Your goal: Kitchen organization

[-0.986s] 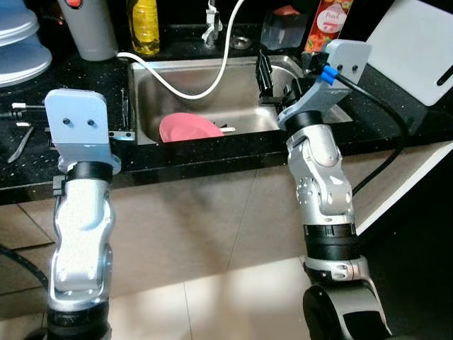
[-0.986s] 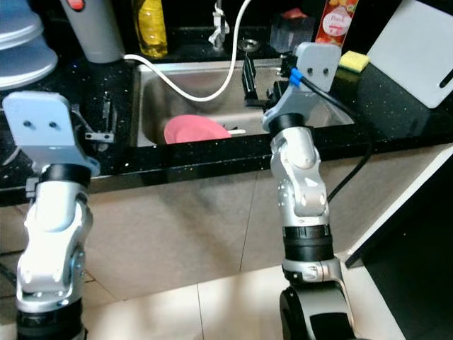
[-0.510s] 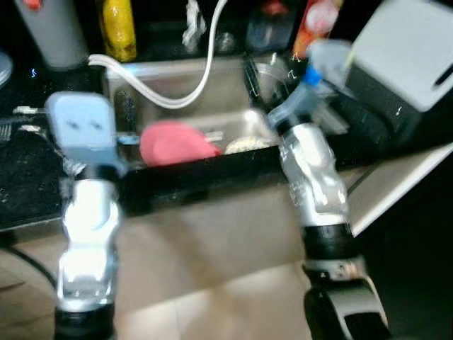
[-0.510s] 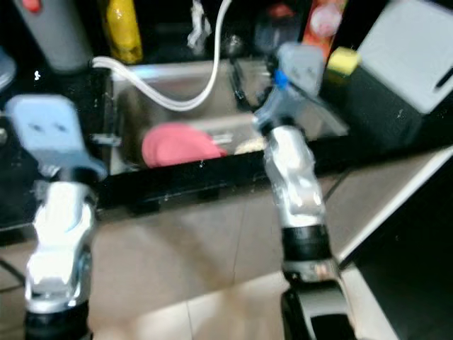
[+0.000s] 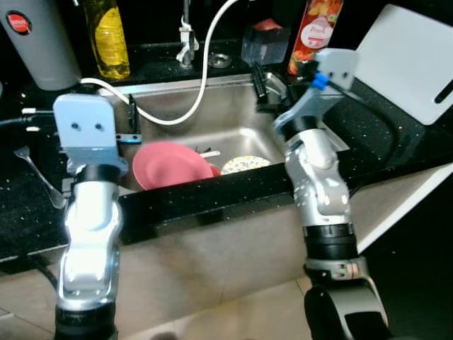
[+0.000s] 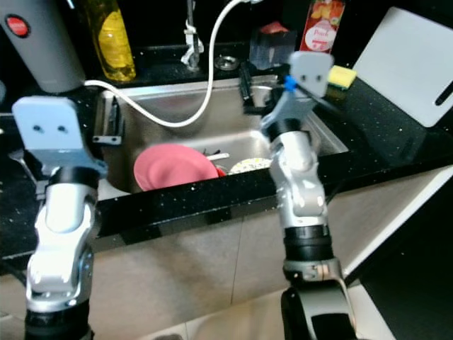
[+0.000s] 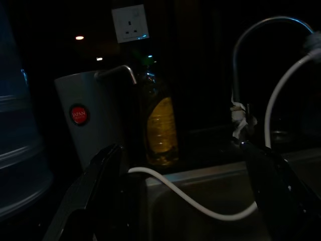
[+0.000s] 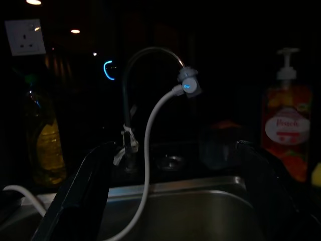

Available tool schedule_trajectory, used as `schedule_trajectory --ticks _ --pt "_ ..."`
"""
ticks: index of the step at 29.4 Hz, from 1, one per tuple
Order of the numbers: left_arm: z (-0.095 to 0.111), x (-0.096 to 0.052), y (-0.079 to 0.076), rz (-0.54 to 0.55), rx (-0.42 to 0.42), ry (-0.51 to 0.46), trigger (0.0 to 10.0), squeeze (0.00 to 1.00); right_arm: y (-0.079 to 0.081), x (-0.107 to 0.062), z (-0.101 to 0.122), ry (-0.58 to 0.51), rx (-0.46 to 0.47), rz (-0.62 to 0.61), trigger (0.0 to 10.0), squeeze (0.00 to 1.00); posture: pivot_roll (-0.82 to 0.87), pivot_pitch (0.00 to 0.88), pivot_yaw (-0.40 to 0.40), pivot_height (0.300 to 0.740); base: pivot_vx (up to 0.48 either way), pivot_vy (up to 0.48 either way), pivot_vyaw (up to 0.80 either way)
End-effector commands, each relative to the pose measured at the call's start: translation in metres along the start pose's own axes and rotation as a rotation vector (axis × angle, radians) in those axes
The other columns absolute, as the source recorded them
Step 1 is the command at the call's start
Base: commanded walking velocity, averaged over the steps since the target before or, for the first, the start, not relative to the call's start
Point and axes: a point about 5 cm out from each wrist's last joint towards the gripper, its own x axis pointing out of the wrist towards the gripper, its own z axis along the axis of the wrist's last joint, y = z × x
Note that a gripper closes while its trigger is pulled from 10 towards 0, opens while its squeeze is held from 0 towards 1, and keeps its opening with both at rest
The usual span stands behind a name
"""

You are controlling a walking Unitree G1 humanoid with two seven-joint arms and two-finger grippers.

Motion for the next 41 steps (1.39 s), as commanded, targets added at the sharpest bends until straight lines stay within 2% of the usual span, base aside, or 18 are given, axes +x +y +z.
schedule_trajectory --ticks 1,8,9,10,12,13,15,16,19,24,26,27,31,34,38,39,41 --pt "-0.004 -0.001 0.002 0.011 0.016 0.012 10.0 0.00 0.005 0.001 -0.002 0.007 0.011 0.017 10.0 0.00 0.18 0.000 -0.063 0.740 0.270 0.000 0.00" --pt "-0.006 -0.002 0.003 0.021 0.010 0.029 10.0 0.00 0.008 0.000 -0.004 0.014 0.013 0.033 10.0 0.00 0.18 0.000 -0.065 0.740 0.000 0.000 0.00" --pt "-0.013 -0.004 0.009 0.057 -0.026 0.092 10.0 0.00 0.012 0.000 -0.006 0.025 0.013 0.059 10.0 0.00 0.19 0.000 -0.065 0.740 0.000 0.000 0.00" --pt "-0.013 -0.004 0.009 0.057 -0.026 0.092 10.0 0.00 0.012 0.000 -0.006 0.025 0.013 0.059 10.0 0.00 0.19 0.000 -0.065 0.740 0.000 0.000 0.00" --pt "-0.023 -0.006 0.017 0.097 -0.024 0.181 10.0 0.00 0.014 -0.001 -0.007 0.030 0.011 0.075 10.0 0.00 0.19 0.000 -0.065 0.740 0.000 0.000 0.00" --pt "-0.023 -0.006 0.017 0.097 -0.024 0.181 10.0 0.00 0.014 -0.001 -0.007 0.030 0.011 0.075 10.0 0.00 0.19 0.000 -0.065 0.740 0.000 0.000 0.00" --pt "-0.035 -0.010 0.028 0.138 -0.004 0.305 10.0 0.00 0.015 -0.001 -0.008 0.032 0.010 0.083 10.0 0.00 0.20 0.000 -0.062 0.740 0.000 0.000 0.00" --pt "-0.035 -0.010 0.028 0.138 -0.004 0.305 10.0 0.00 0.015 -0.001 -0.008 0.032 0.010 0.083 10.0 0.00 0.20 0.000 -0.062 0.740 0.000 0.000 0.00" --pt "-0.041 -0.015 0.048 0.199 0.015 0.401 10.0 0.00 0.016 -0.002 -0.009 0.034 0.012 0.086 10.0 0.00 0.21 0.000 -0.057 0.740 0.000 0.000 0.00" --pt "-0.041 -0.014 0.081 0.342 0.034 0.472 10.0 0.00 0.017 -0.003 -0.011 0.041 0.017 0.088 10.0 0.00 0.22 0.000 -0.048 0.740 0.000 0.000 0.00" --pt "-0.041 -0.014 0.086 0.368 0.031 0.485 10.0 0.00 0.017 -0.003 -0.012 0.041 0.018 0.088 10.0 0.00 0.22 0.000 -0.048 0.740 0.000 0.000 0.00" --pt "-0.039 -0.011 0.099 0.391 0.062 0.488 10.0 0.00 0.016 -0.004 -0.013 0.046 0.022 0.082 10.0 0.00 0.23 0.000 -0.038 0.740 0.000 0.000 0.00" --pt "-0.036 -0.008 0.108 0.366 0.080 0.516 10.0 0.00 0.016 -0.007 -0.015 0.052 0.026 0.075 10.0 0.00 0.24 0.000 -0.029 0.740 0.000 0.000 0.00" --pt "-0.037 -0.007 0.110 0.348 0.074 0.532 10.0 0.00 0.016 -0.007 -0.016 0.054 0.027 0.073 10.0 0.00 0.24 0.000 -0.024 0.740 0.000 0.000 0.00" --pt "-0.044 -0.005 0.114 0.261 0.090 0.615 10.0 0.00 0.018 -0.010 -0.018 0.059 0.035 0.063 10.0 0.00 0.24 0.000 -0.003 0.740 0.000 0.000 0.00" --pt "-0.048 -0.006 0.115 0.246 0.101 0.642 10.0 1.00 0.017 -0.011 -0.018 0.061 0.037 0.059 10.0 0.00 0.24 0.000 -0.001 0.740 0.000 0.000 0.00" --pt "-0.056 -0.007 0.114 0.230 0.093 0.681 10.0 1.00 0.017 -0.013 -0.020 0.065 0.039 0.052 10.0 0.00 0.24 0.000 0.002 0.740 0.000 0.000 0.00"
